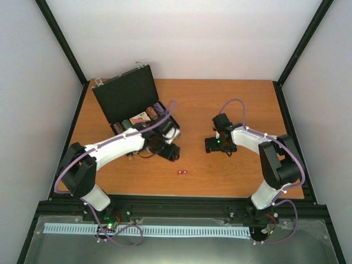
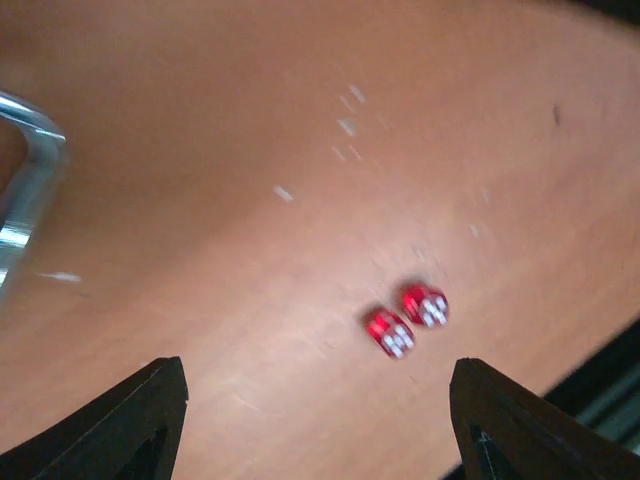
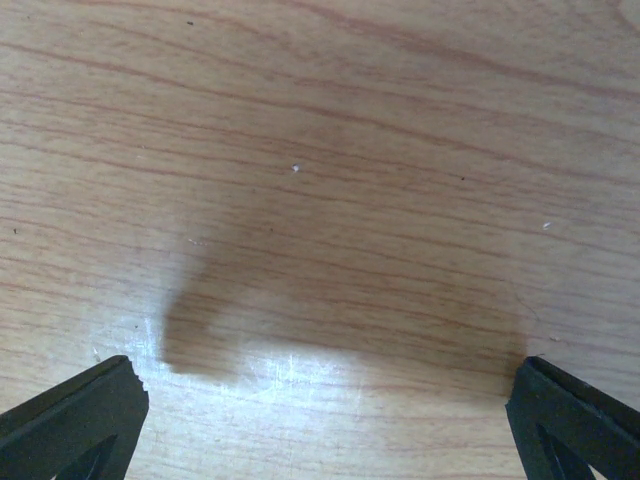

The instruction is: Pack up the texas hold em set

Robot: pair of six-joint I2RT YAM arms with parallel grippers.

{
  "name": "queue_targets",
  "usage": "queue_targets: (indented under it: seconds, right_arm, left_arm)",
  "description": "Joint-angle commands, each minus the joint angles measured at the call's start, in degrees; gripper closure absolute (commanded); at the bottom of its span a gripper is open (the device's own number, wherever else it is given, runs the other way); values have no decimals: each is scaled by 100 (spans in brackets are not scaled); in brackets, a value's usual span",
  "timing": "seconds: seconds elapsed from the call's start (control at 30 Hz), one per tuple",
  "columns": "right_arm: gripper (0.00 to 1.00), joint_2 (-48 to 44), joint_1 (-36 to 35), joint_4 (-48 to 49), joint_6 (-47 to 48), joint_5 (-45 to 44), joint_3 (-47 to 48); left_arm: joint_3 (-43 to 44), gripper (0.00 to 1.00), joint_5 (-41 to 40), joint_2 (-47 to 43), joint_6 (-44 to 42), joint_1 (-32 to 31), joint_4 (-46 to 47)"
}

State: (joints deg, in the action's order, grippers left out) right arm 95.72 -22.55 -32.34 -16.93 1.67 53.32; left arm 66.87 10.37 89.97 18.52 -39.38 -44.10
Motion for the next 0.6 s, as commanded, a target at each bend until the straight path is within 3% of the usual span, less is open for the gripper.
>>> queue_targets:
  seconds: [0.0,0.57]
  right_arm:
    - [0,264,-4,-25,10,62,26]
    - [0,103,-4,58,-42,94,-205]
  left_arm:
    - [-207,25,562,219,-754,-721,193]
    - [-256,24,170,1027,-1282,-1476,675]
